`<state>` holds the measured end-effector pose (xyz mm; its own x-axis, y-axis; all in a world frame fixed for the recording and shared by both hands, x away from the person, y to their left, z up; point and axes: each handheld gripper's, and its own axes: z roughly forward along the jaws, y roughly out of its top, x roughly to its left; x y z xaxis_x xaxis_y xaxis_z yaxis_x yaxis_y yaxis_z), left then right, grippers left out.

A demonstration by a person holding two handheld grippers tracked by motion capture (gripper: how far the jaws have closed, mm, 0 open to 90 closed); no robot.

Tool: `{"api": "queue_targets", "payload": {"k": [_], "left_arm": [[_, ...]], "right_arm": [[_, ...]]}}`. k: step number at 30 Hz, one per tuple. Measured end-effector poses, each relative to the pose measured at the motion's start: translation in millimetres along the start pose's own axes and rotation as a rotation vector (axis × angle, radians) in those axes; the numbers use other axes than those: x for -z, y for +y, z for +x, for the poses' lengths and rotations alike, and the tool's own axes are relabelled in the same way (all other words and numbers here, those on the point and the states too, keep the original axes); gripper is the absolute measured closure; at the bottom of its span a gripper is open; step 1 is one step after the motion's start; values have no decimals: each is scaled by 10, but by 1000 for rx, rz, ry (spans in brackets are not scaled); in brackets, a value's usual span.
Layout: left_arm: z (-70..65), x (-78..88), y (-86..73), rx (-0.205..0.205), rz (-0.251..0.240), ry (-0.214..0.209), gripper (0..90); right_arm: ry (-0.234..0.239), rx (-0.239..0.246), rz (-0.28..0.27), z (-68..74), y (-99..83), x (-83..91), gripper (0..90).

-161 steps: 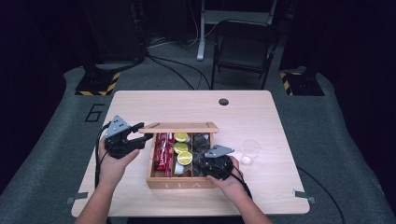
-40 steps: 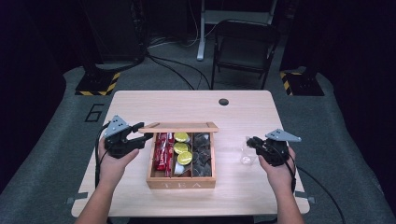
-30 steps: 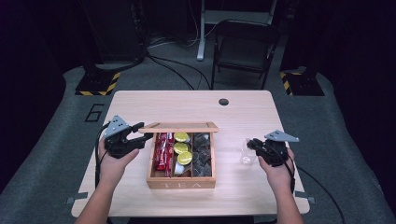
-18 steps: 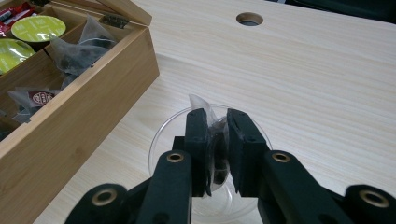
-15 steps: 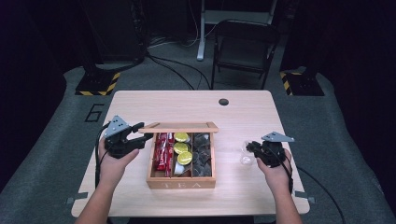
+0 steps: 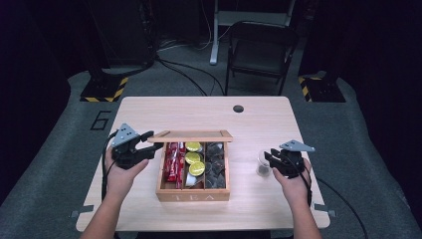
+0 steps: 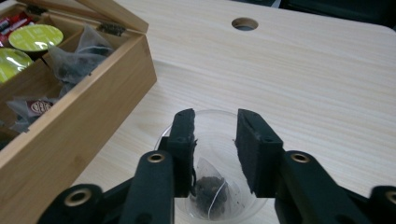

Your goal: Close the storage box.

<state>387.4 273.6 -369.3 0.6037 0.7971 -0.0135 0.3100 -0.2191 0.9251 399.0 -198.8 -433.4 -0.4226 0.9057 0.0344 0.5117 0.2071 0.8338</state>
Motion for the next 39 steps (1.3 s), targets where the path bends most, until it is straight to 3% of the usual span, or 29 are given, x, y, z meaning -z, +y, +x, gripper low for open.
{"api": "queue_targets", "payload": {"k": [4, 12, 19, 25, 39], "left_arm": [[-8, -1, -4, 1, -2, 5, 483], [-25, 5, -17, -2, 3, 9, 483], [-40, 17, -26, -6, 9, 12, 484], [-53, 38, -41, -7, 15, 8, 484], [-98, 95, -114, -3, 31, -1, 487]], "right_arm": [[20, 7, -33, 63, 54, 41, 612], [94, 96, -87, 320, 212, 108, 561], [199, 131, -135, 577, 355, 201, 542], [247, 171, -162, 799, 474, 274, 526], [301, 205, -168, 958, 564, 160, 520]]}}
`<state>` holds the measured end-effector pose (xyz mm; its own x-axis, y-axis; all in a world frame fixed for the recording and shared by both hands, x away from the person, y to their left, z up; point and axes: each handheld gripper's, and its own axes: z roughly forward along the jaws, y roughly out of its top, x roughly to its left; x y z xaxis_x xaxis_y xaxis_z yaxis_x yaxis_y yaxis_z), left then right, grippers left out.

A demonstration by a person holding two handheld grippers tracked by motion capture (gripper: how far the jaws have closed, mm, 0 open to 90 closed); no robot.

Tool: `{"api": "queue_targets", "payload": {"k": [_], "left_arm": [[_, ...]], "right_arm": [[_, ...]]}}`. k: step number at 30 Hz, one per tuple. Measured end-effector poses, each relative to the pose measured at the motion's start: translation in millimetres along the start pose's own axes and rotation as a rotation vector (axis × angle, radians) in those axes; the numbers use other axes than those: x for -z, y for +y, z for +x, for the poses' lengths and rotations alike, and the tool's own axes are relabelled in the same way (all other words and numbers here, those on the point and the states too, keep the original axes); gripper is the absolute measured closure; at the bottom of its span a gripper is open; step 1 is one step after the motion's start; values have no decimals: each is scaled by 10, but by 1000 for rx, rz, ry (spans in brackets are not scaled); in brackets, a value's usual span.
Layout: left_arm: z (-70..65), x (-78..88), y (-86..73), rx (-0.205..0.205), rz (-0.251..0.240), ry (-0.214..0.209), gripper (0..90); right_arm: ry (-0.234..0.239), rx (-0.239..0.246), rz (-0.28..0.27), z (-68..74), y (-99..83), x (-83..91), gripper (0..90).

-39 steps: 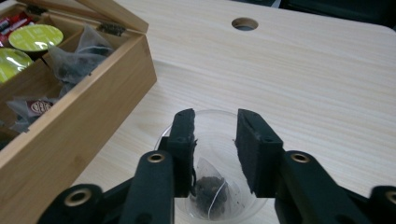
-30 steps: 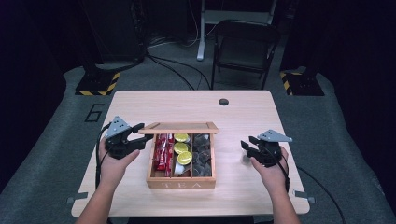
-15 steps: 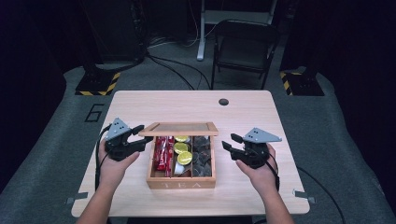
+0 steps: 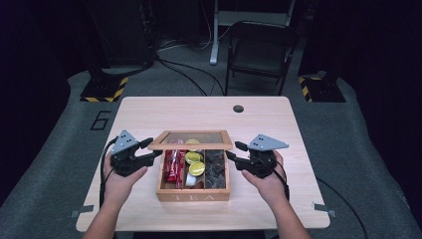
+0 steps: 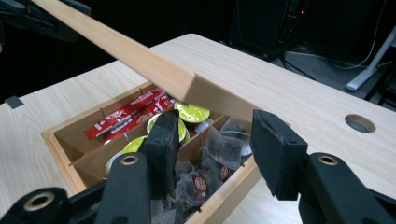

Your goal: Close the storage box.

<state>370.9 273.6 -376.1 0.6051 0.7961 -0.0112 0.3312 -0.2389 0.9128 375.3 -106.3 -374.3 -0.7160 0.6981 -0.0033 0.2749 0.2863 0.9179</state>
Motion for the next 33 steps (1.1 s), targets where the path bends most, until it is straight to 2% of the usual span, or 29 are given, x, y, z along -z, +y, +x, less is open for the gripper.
{"api": "queue_targets", "payload": {"k": [1, 7, 9, 14, 19, 21, 26, 33], "left_arm": [[-4, 2, -4, 3, -2, -1, 487], [-17, 26, -23, -5, 12, -8, 485], [-21, 37, -25, -5, 11, -9, 485], [-48, 58, -29, -10, 13, -4, 484], [-71, 78, -9, -13, 24, 4, 481], [-88, 89, 18, -26, 37, 10, 481], [-100, 86, 36, -26, 47, 19, 479], [-123, 92, 17, -38, 52, 26, 479]], "right_arm": [[3, 14, -3, -6, 4, -1, 520], [13, 2, -13, 19, 26, -14, 521], [22, 27, -10, 26, 36, -23, 527], [13, 47, -7, 67, 36, -29, 522], [9, 44, -10, 73, 34, -32, 522], [7, 33, -12, 73, 29, -30, 522], [1, 9, -19, 78, 34, -39, 524], [2, 29, -6, 87, 23, -35, 523]]}}
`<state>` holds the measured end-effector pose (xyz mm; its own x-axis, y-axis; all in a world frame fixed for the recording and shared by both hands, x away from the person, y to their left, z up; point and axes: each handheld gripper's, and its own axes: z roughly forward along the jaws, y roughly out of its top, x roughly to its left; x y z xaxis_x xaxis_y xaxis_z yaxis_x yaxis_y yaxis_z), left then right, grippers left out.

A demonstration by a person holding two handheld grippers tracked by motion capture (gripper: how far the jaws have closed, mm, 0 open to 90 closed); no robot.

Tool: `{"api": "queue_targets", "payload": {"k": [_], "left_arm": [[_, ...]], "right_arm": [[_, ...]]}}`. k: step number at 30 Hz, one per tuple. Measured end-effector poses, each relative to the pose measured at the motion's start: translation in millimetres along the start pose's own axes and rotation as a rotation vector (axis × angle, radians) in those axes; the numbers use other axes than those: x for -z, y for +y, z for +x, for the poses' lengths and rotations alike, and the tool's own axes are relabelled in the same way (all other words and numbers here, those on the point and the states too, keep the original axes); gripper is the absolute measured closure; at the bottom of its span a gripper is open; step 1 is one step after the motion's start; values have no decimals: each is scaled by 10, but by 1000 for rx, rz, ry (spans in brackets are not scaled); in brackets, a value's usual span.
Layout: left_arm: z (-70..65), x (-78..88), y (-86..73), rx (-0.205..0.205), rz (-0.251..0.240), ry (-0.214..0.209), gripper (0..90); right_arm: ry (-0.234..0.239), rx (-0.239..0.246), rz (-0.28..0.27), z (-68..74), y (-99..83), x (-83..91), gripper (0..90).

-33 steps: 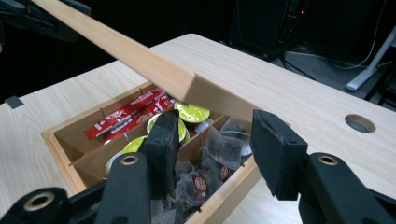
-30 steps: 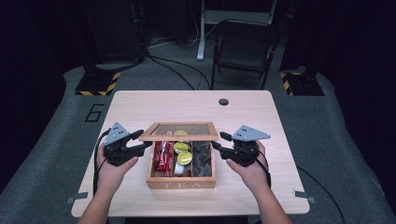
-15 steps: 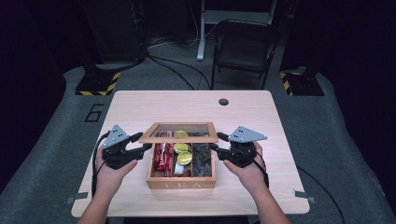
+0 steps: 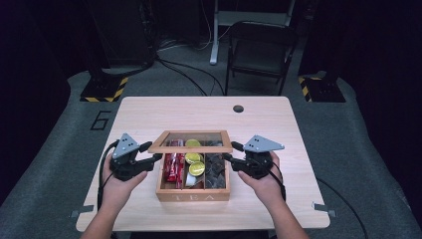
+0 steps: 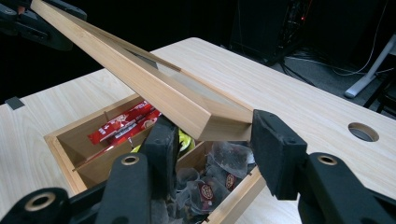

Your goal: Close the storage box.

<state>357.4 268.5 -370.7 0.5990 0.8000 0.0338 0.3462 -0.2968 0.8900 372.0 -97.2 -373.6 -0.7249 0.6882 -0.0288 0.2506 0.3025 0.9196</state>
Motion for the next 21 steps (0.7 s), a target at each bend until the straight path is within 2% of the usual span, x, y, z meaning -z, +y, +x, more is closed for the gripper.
{"api": "queue_targets", "payload": {"k": [6, 9, 18, 21], "left_arm": [[-6, 9, -44, -8, 4, -13, 476], [-6, 12, -69, -3, -2, -20, 475], [6, 24, -92, -1, 2, -39, 472], [4, 32, -94, -6, 9, -46, 469]], "right_arm": [[11, -1, 13, 4, -28, 6, 523], [22, -19, 20, 2, -43, 8, 521], [16, -5, 56, 28, -25, 11, 519], [44, -3, 70, -6, -25, 15, 513]]}}
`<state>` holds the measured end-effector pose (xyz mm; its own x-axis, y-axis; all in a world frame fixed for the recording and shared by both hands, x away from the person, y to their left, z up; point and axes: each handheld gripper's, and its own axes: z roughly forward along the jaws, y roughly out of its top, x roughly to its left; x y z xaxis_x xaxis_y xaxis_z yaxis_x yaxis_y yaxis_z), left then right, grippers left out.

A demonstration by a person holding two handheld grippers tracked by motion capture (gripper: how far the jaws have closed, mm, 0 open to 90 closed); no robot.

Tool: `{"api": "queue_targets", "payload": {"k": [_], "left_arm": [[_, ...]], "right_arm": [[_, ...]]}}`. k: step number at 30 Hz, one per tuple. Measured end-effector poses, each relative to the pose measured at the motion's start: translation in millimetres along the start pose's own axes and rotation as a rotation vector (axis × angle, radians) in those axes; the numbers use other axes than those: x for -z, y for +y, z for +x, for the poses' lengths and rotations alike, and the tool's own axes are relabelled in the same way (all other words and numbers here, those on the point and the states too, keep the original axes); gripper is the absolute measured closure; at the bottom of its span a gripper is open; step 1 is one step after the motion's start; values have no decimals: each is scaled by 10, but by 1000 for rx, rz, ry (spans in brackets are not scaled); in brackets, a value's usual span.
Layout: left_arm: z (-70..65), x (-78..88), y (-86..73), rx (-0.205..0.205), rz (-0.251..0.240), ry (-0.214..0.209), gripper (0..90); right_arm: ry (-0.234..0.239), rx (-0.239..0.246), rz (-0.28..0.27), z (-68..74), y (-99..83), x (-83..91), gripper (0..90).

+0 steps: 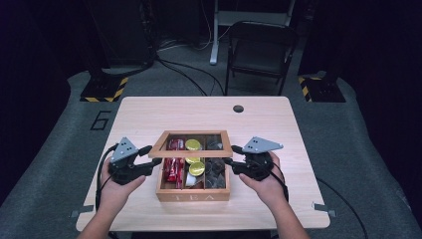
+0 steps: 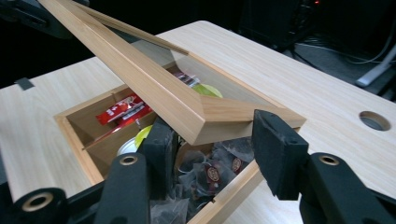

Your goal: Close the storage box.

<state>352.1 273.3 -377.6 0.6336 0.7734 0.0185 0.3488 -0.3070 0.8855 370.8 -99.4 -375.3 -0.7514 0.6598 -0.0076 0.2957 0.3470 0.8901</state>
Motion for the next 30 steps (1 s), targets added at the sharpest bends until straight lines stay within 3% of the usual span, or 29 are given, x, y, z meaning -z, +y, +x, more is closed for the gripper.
{"api": "queue_targets", "payload": {"k": [4, 9, 14, 26, 30], "left_arm": [[1, 4, -29, -6, -5, -7, 466], [-11, 16, -76, -13, -2, -15, 467], [-24, 19, -131, 7, -13, -19, 465], [-62, 36, -250, 4, 10, -36, 458], [-80, 45, -296, 4, 11, -41, 459]], "right_arm": [[45, -42, 3, -45, -36, 15, 520], [32, -68, -39, 2, -131, 19, 519], [14, -44, -49, 60, -168, 38, 518], [20, 2, -15, 141, -245, 87, 512], [16, -7, -17, 167, -296, 78, 512]]}}
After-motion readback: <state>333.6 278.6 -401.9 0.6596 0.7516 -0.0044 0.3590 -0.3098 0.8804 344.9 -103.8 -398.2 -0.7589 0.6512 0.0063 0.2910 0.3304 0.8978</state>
